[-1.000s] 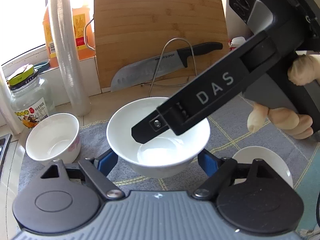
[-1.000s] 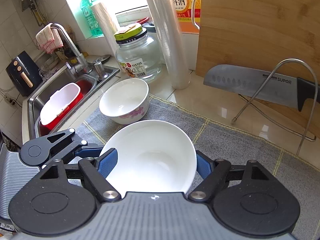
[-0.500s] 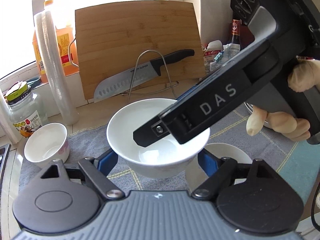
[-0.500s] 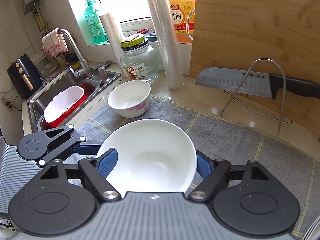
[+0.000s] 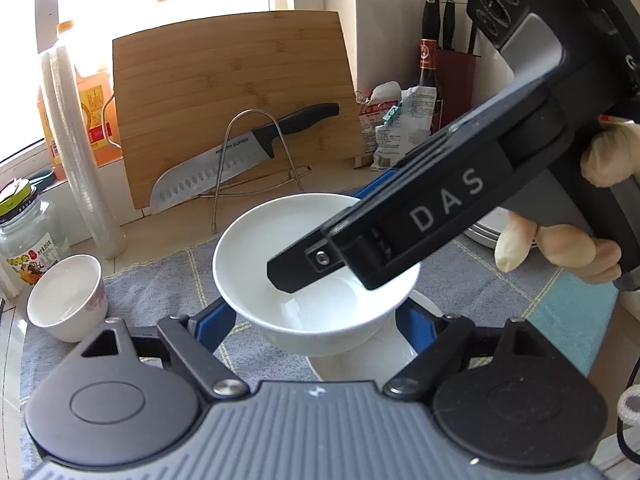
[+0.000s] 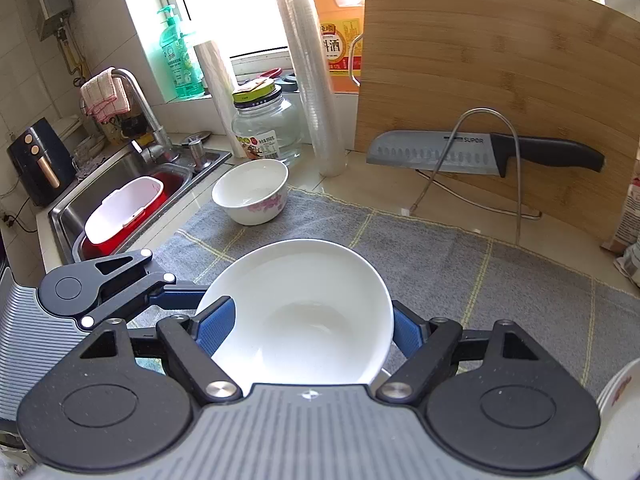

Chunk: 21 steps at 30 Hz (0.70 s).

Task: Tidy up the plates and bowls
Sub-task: 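Lower the white bowl onto the top plate with the right gripper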

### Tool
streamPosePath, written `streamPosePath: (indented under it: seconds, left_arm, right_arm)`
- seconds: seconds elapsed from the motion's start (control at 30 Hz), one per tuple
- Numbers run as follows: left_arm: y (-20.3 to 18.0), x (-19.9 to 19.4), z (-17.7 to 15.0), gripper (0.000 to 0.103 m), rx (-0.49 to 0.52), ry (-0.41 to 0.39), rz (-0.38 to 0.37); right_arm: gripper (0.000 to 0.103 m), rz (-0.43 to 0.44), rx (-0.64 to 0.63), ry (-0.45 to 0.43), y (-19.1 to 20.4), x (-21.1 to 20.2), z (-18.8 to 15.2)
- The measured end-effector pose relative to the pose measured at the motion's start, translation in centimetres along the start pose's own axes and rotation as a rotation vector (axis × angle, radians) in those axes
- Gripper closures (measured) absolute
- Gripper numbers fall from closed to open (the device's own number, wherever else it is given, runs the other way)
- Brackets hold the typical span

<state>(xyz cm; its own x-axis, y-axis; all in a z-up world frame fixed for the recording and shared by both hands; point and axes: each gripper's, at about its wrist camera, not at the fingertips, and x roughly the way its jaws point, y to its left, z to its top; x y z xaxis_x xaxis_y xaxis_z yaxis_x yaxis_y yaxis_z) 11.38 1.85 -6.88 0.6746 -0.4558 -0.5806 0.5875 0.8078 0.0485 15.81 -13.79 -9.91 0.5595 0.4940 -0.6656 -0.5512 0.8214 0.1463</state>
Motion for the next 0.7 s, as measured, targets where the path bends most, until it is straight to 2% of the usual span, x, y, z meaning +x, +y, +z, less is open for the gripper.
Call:
streamPosePath:
  seconds: [0.33,0.7]
  left_arm:
    - [-1.7,0.0,-0.4,0.017,0.028,0.010,-0.047]
    - [-2.3,0.6,-1.3,0.017,0.031,0.055,-0.083]
  right_arm:
    - [0.017,-0.032,0.039,0.005,-0.5,-1.4,-2.0]
    - [0.017,-0.042,0.074,0.041,-1.1,-0.8,-3.5]
